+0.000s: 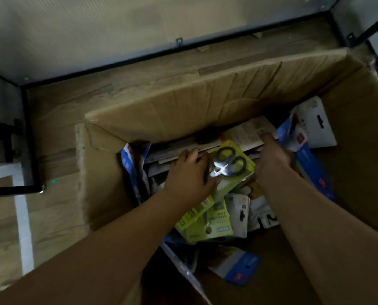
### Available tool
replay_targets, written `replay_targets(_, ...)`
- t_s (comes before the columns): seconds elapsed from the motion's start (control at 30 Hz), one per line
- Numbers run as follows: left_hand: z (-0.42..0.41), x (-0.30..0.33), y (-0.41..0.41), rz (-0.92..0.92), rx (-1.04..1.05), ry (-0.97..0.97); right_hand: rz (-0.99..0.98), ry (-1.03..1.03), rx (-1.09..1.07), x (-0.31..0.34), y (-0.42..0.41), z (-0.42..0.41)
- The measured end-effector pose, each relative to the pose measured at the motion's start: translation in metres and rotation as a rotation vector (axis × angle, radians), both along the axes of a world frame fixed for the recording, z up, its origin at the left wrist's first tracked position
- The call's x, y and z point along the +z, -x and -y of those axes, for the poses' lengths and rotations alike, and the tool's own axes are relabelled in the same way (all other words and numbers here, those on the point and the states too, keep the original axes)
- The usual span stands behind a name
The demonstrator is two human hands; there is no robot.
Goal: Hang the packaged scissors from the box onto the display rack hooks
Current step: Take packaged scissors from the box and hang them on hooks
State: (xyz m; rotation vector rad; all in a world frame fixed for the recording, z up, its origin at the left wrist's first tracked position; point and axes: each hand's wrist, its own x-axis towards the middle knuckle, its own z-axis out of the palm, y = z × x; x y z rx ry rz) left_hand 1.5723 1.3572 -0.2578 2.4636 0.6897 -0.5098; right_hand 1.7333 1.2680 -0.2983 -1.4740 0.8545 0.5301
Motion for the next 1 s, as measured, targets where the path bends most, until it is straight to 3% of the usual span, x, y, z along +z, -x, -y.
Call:
replay_targets(0.07, 0.006, 0.02, 0.011, -0.083, -0.003, 0.05, 0.178, 0.201, 0.153, 0.039, 0.015, 0.008)
replay_targets(0.17, 0.013, 0.061, 0.024, -0.149, -0.006, 0.115, 0.407, 0.267, 0.343, 0.114, 0.032, 0.013)
replay_targets(0.33, 0.025, 0.145, 0.023, -0.135, 0.11, 0.242, 0.404, 0.323, 0.562, 0.206, 0.046, 0.037)
replay_targets(0.8, 0.051, 0.35, -0.009, 0.133, 0.438, 0.496, 0.368, 0.06, 0.626, 0.394, 0.074, 0.07)
replay_targets(1.0, 0.04, 0.44, 0.015, 0.043, 0.504, 0.612, 0.353, -0.138, 0.598, 0.493, 0.079, 0.083)
